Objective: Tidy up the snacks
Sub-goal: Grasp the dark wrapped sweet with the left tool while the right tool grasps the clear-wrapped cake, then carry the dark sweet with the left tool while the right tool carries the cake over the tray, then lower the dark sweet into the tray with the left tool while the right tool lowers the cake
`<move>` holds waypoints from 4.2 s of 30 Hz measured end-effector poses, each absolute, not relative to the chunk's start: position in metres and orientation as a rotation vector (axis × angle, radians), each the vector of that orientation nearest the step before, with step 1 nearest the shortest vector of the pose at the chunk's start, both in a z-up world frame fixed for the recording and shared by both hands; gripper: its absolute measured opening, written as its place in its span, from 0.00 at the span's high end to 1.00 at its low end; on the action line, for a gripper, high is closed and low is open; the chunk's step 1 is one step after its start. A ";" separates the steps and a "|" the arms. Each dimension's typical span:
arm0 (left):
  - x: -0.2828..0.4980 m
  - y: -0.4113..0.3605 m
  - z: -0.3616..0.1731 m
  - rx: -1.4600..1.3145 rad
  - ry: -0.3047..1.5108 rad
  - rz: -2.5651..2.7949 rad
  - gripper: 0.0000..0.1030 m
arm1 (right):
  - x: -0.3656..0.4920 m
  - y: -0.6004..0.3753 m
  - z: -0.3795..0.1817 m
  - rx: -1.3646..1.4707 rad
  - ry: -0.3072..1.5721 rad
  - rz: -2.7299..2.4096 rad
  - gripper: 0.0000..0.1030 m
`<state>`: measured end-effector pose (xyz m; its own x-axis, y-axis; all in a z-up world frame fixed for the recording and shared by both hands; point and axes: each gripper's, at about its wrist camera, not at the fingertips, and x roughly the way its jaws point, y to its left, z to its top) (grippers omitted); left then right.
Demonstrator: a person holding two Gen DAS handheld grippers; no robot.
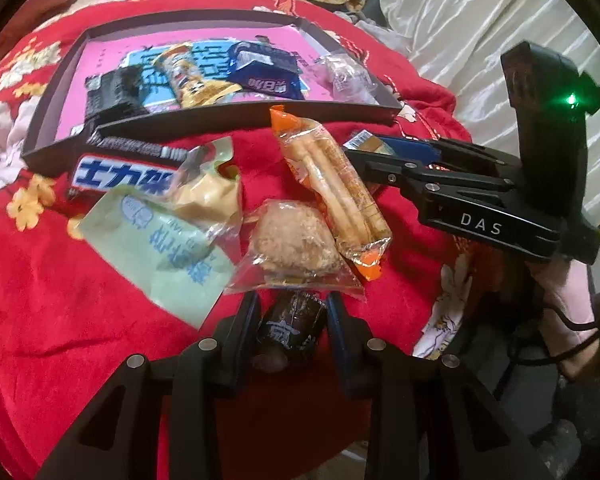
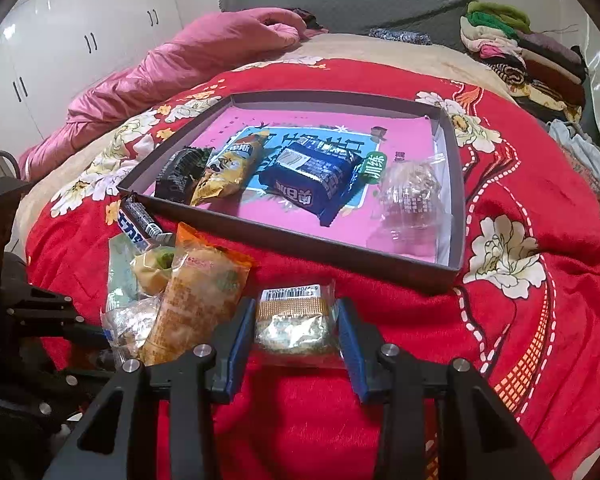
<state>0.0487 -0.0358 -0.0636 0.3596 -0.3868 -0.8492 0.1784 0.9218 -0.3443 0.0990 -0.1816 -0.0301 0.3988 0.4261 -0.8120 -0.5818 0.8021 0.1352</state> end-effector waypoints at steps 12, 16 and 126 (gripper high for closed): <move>0.042 -0.018 -0.051 -0.253 1.139 -0.325 0.66 | 0.099 -0.160 -0.054 -0.335 1.024 0.606 0.52; 0.041 -0.011 -0.045 -0.267 1.120 -0.310 0.66 | 0.099 -0.159 -0.051 -0.352 1.009 0.606 0.58; 0.160 0.030 -0.037 -0.298 0.893 -0.182 0.66 | 0.146 -0.147 -0.020 -0.063 0.826 0.535 0.60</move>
<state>0.1598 0.0298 -0.0369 0.6157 -0.2789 -0.7370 0.0324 0.9434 -0.3300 0.1456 -0.1471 -0.0198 0.5536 0.4282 -0.7143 -0.4764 0.8663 0.1501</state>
